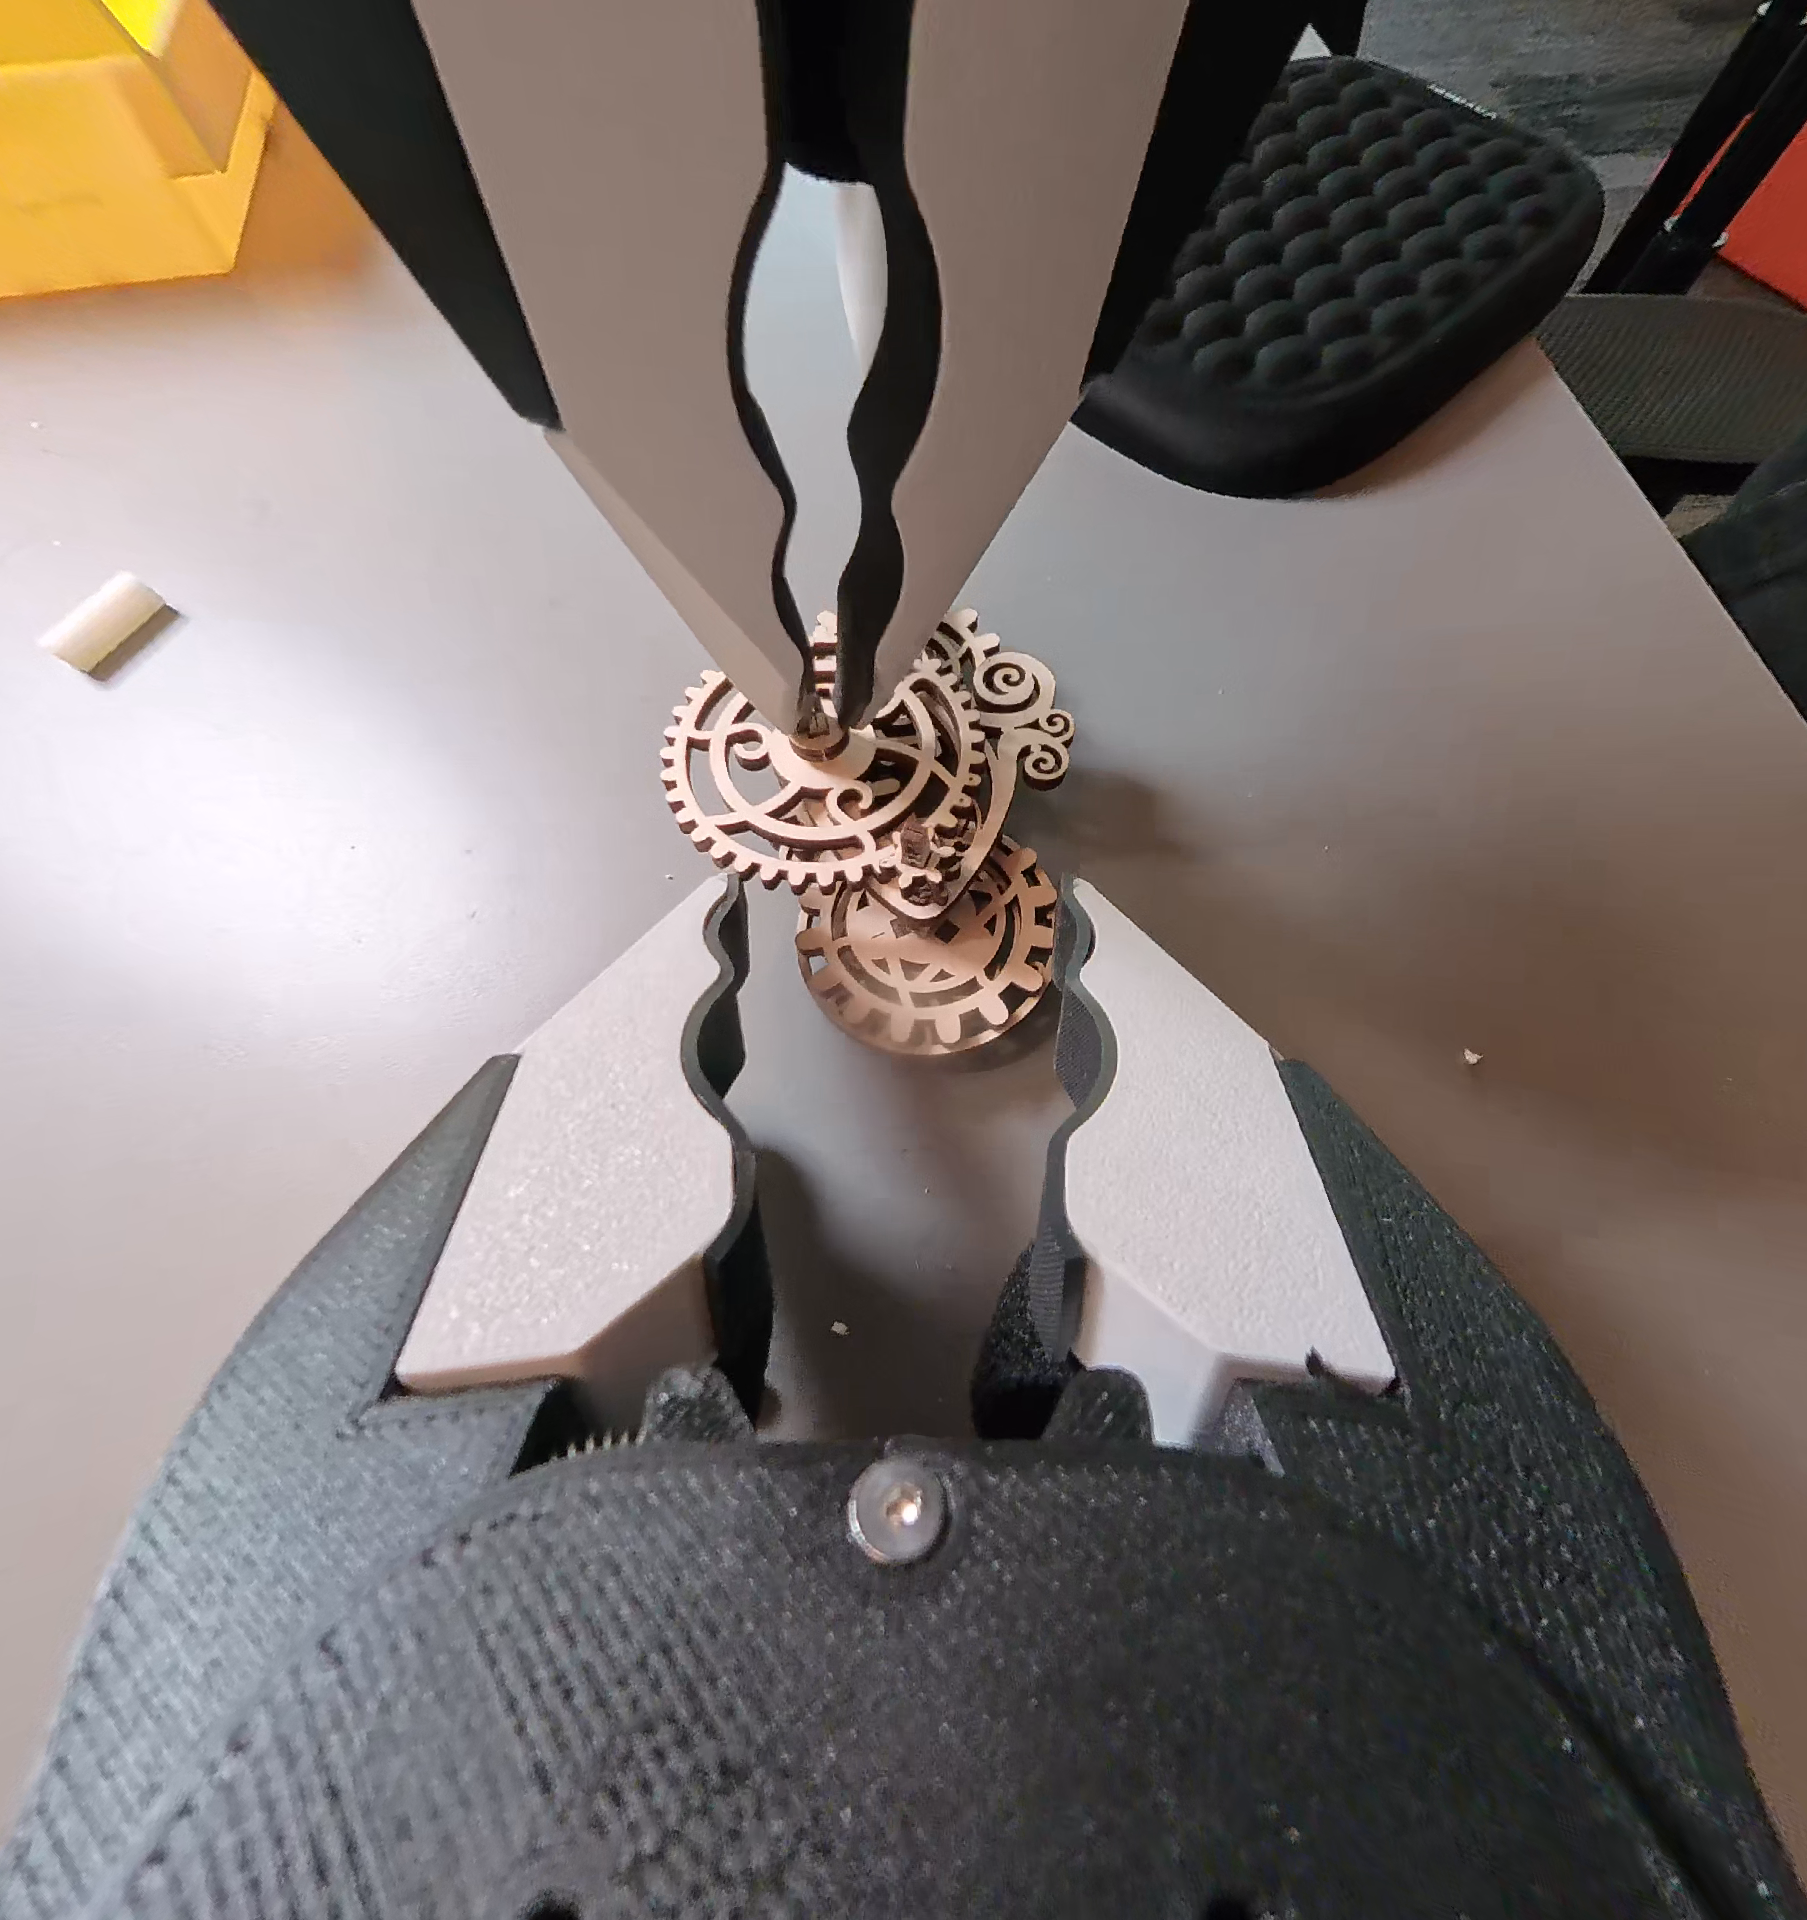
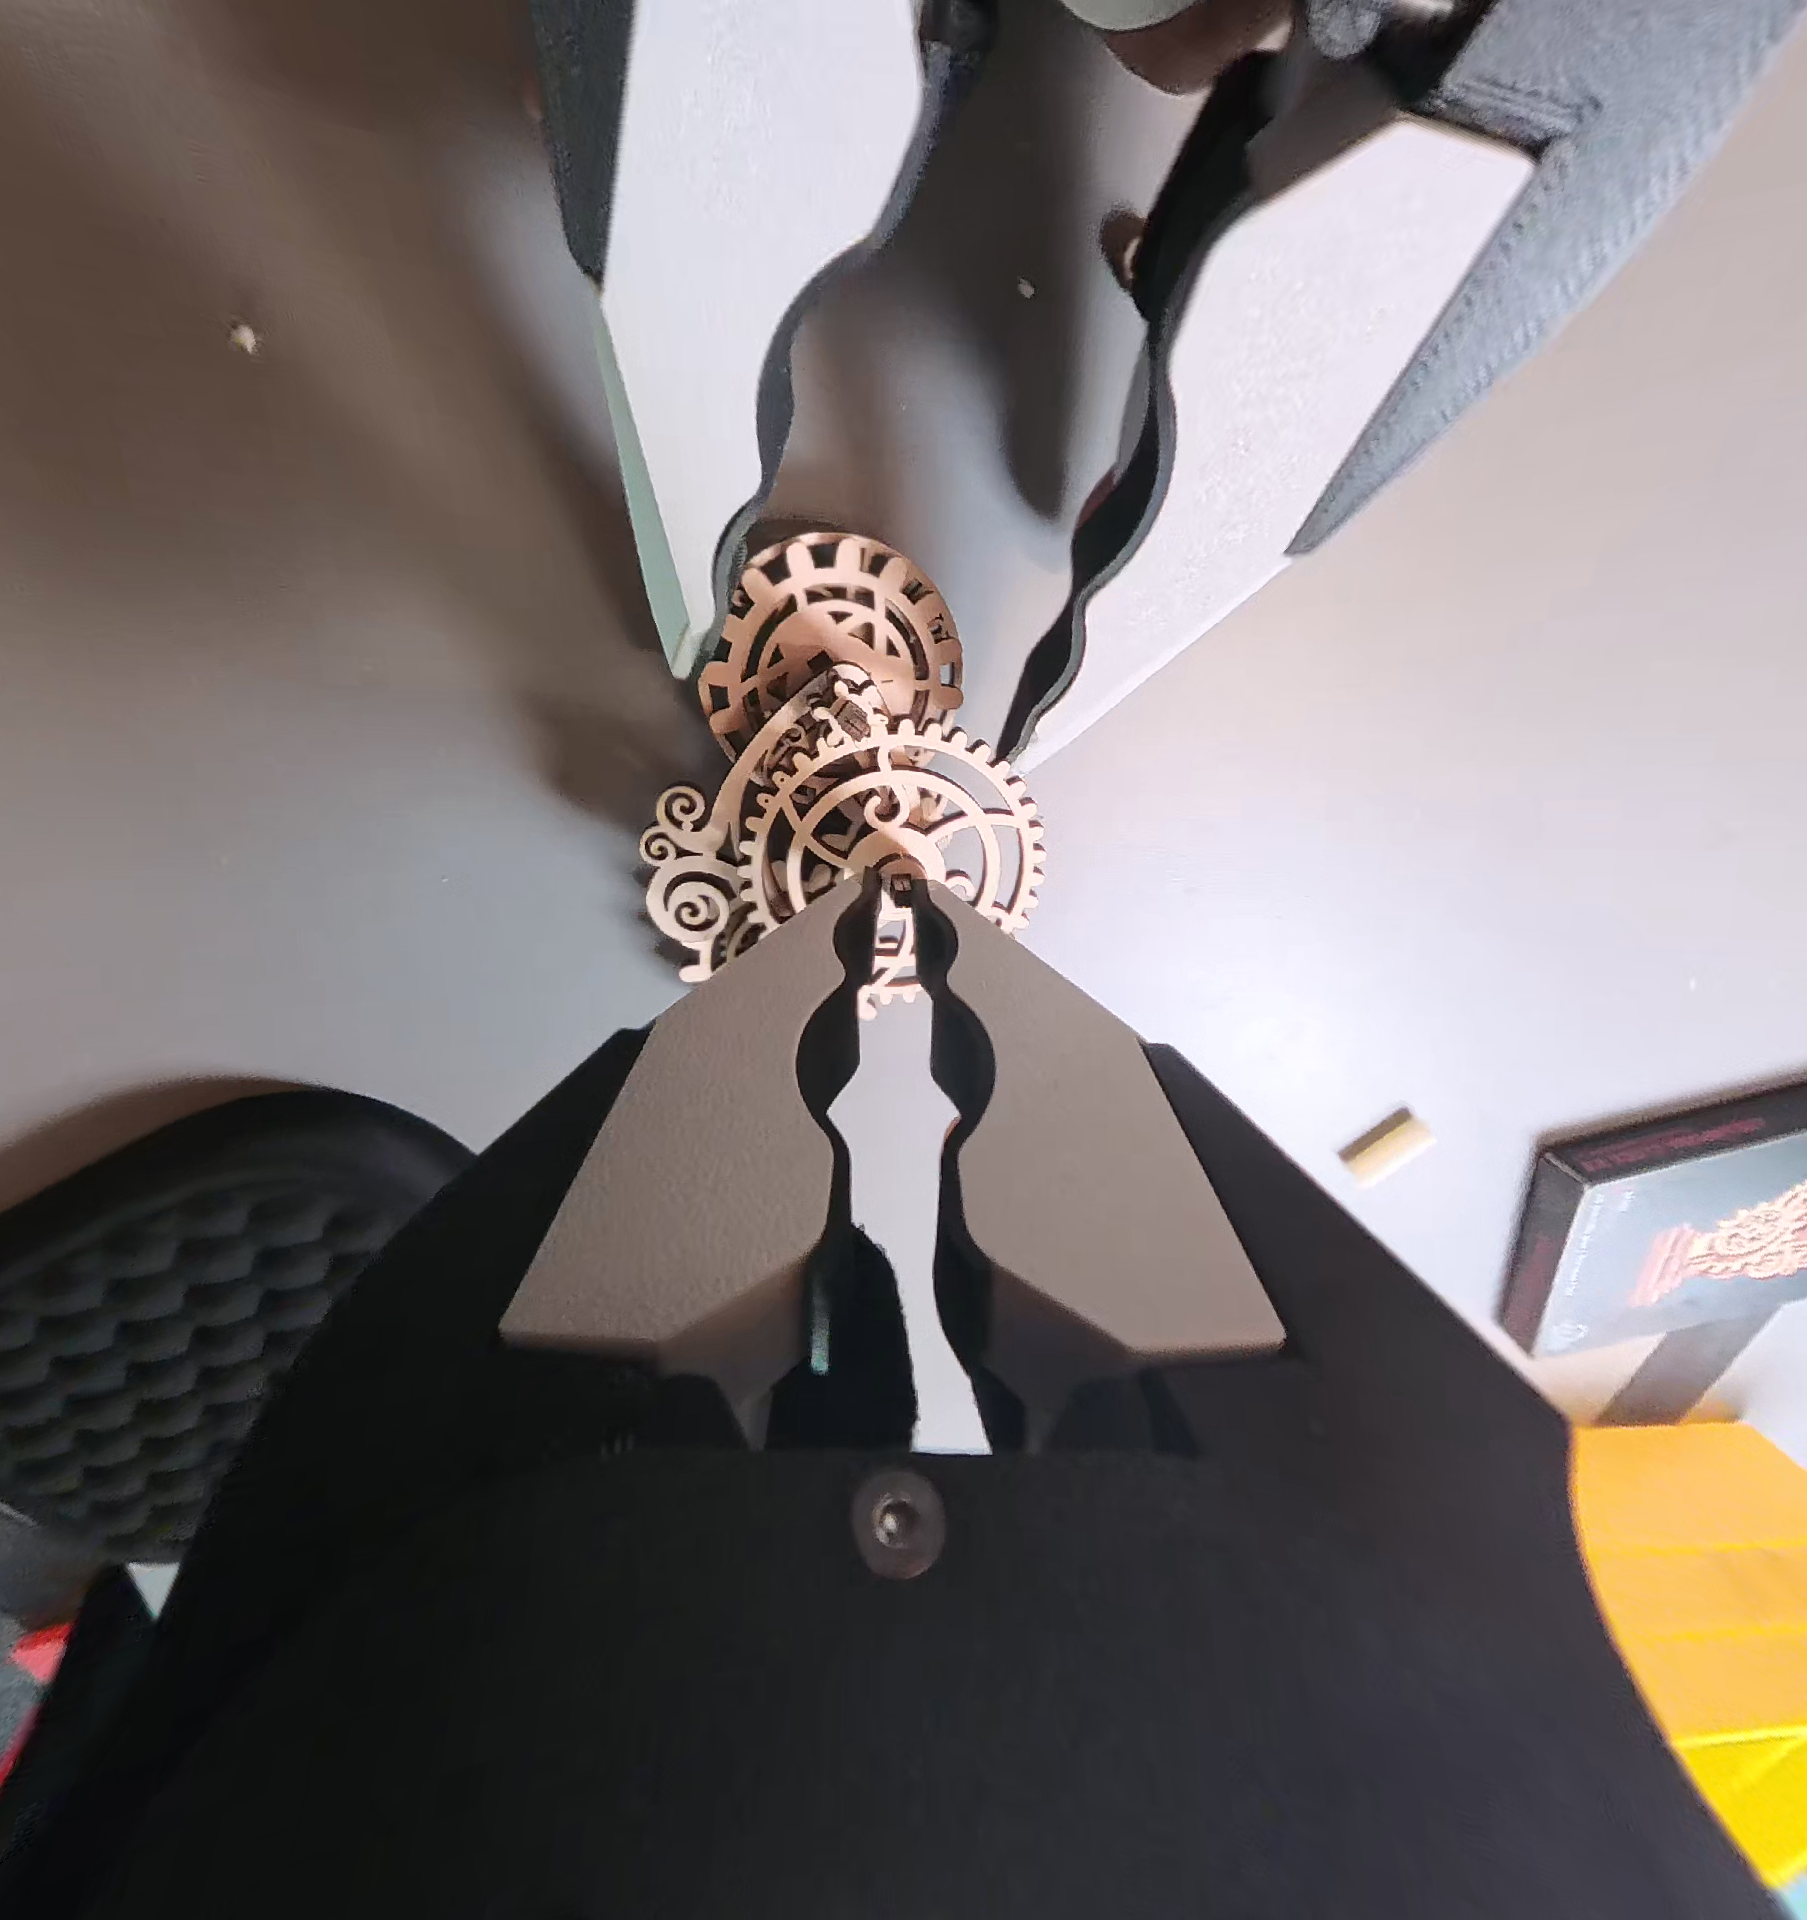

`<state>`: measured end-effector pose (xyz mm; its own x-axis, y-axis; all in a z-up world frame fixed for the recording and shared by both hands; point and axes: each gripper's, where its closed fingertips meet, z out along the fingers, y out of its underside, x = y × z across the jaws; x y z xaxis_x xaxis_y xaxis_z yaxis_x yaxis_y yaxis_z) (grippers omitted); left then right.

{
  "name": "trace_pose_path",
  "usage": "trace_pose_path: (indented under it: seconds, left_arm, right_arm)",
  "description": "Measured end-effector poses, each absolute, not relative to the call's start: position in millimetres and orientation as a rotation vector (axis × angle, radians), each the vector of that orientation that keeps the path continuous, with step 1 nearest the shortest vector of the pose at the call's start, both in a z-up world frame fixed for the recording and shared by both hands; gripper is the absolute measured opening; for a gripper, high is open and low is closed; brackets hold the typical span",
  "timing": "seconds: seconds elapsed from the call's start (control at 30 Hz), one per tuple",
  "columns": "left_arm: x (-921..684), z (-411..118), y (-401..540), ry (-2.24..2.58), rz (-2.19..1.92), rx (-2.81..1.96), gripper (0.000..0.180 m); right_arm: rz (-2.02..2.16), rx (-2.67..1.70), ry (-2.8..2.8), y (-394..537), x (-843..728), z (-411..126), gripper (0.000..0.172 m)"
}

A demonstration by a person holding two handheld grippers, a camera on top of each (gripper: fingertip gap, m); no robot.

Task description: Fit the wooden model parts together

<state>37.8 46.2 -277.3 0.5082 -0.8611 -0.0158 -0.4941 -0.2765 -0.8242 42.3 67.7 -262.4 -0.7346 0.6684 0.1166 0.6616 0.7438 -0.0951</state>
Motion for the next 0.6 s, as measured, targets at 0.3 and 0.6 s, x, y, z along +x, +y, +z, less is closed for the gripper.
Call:
trace_pose_path:
  seconds: [0.3, 0.6]
  left_arm:
    - [34.8, -272.3, 47.0, 1.100, -0.578, -1.918, 0.060]
    - [33.6, -273.5, 46.9, 1.102, -0.577, -1.921, 0.059]
  right_arm:
    - [0.274, -1.279, -2.669, 72.1, 43.4, -258.7, 0.011]
    - [0.297, -1.278, -2.677, 73.3, 41.4, -260.1, 0.002]
